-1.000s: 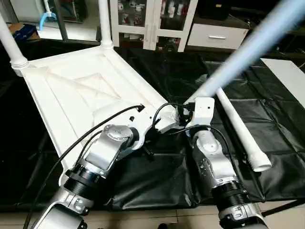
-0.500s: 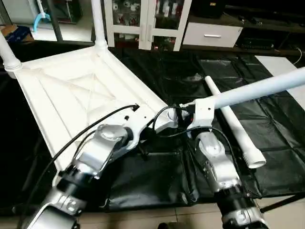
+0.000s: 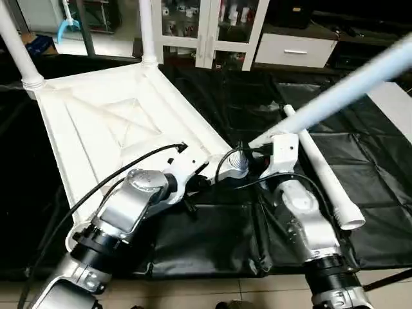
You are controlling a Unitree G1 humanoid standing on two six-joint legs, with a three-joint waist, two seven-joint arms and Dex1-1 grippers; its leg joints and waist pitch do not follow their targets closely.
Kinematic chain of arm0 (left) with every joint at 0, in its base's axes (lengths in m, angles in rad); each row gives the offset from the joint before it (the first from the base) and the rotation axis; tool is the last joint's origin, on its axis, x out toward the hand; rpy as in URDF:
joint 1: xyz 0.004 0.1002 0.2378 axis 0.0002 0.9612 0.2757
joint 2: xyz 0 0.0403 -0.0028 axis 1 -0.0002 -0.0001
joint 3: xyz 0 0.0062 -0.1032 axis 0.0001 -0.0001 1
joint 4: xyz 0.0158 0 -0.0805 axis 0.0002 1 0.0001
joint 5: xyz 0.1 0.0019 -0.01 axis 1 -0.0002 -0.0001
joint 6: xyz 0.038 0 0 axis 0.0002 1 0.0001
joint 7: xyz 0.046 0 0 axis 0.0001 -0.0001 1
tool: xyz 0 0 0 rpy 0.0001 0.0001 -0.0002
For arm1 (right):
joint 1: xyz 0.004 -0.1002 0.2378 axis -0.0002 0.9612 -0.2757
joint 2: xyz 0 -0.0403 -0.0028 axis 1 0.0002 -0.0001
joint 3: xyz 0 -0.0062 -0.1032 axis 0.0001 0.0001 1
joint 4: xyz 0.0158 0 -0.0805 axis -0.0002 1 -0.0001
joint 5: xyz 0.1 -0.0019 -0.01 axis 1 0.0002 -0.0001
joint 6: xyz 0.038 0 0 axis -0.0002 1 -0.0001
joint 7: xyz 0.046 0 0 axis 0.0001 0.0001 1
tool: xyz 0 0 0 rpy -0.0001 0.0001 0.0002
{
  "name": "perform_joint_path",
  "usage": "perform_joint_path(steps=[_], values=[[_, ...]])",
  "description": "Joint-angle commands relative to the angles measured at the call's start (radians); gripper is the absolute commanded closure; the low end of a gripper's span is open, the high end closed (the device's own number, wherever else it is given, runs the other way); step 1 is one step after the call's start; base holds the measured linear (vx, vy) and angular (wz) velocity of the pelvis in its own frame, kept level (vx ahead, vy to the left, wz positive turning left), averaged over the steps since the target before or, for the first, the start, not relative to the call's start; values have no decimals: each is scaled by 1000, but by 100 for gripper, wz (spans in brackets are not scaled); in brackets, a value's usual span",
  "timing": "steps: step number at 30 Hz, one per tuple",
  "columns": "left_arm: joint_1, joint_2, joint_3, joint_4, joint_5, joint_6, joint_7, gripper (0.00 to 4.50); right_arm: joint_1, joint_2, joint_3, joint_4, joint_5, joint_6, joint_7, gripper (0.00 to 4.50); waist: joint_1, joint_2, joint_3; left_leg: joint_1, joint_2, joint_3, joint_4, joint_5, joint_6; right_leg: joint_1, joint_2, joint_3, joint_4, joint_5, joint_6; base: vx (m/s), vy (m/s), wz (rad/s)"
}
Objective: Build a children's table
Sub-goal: Pick table leg
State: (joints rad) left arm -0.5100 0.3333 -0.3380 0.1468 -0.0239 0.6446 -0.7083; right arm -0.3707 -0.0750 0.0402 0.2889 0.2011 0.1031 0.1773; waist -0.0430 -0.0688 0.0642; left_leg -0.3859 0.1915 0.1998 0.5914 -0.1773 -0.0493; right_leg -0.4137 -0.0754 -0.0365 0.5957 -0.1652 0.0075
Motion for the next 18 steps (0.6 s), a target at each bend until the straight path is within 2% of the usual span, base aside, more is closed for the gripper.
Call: perform_joint_path(steps=[1, 3, 4, 5, 6, 7, 8, 9, 10, 11, 12, 14, 16, 18], values=[[5, 33, 6, -7, 17, -49, -13, 450, -7, -41, -58, -55, 36, 20, 29, 205, 12, 22, -76, 22, 34, -17, -66, -195, 14, 50, -44, 36, -51, -87, -210, 0, 0, 0], [5, 47, -4, 4, 29, -88, -24, 450, -16, -53, -73, -67, 54, 28, 40, 211, 13, 21, -75, 22, 34, -16, -64, -188, 16, 49, -44, 37, -50, -88, -214, 0, 0, 0], [5, 61, -15, 16, 39, -144, -43, 450, -26, -64, -90, -78, 71, 35, 48, 215, 13, 21, -76, 23, 34, -15, -63, -183, 14, 49, -45, 37, -49, -86, -217, 0, 0, 0], [5, 61, -15, 16, 39, -144, -43, 450, -26, -64, -90, -78, 71, 35, 48, 230, 15, 23, -75, 22, 34, -16, -64, -188, 10, 48, -44, 36, -50, -102, -216, 0, 0, 0], [4, 76, -18, 30, 41, -195, -66, 450, -43, -83, -122, -92, 115, 52, 73, 230, 16, 27, -76, 24, 34, -16, -63, -188, 6, 47, -44, 36, -50, -104, -217, 0, 0, 0], [5, 92, -23, 40, 30, -258, -116, 450, -61, -104, -150, -108, 157, 68, 100, 243, 16, 24, -76, 24, 32, -17, -63, -197, 10, 49, -43, 36, -52, -112, -217, 0, 0, 0], [5, 92, -23, 40, 30, -258, -116, 450, -61, -104, -150, -108, 157, 68, 100, 251, 18, 24, -76, 24, 34, -17, -63, -203, 9, 48, -44, 36, -49, -116, -218, 0, 0, 0], [3, 144, -41, 69, 29, -399, -209, 450, -82, -152, -195, -151, 253, 129, 187, 258, 24, 24, -75, 26, 32, -16, -62, -204, 17, 48, -42, 36, -53, -127, -215, 0, 0, 0], [3, 144, -41, 69, 29, -399, -209, 450, -82, -152, -195, -151, 253, 129, 187, 258, 24, 24, -75, 26, 32, -16, -62, -204, 17, 48, -42, 36, -53, -127, -215, 0, 0, 0], [-1, 180, -52, 99, 31, -473, -266, 450, -82, -184, -223, -184, 328, 181, 251, 263, 32, 24, -75, 28, 33, -13, -61, -185, 24, 46, -43, 38, -50, -107, -216, 0, 0, 0], [-2, 189, -53, 110, 31, -496, -279, 450, -80, -193, -231, -191, 347, 195, 263, 263, 34, 26, -76, 28, 34, -13, -60, -178, 26, 48, -43, 38, -46, -99, -219, 0, 0, 0], [2, 203, -49, 117, 6, -532, -338, 450, -75, -214, -240, -191, 363, 208, 293, 264, 48, 28, -76, 33, 36, -10, -60, -160, 24, 44, -45, 37, -43, -91, -228, 0, 0, 0], [6, 212, -41, 118, -17, -560, -380, 450, -69, -229, -239, -193, 359, 217, 313, 264, 55, 32, -76, 36, 36, -10, -61, -161, 8, 41, -43, 35, -41, -91, -239, 0, 0, 0], [6, 213, -1, 117, -63, -587, -421, 450, -59, -250, -229, -203, 344, 229, 332, 264, 59, 30, -78, 36, 37, -9, -61, -165, -6, 40, -44, 34, -37, -87, -243, 0, 0, 0]])
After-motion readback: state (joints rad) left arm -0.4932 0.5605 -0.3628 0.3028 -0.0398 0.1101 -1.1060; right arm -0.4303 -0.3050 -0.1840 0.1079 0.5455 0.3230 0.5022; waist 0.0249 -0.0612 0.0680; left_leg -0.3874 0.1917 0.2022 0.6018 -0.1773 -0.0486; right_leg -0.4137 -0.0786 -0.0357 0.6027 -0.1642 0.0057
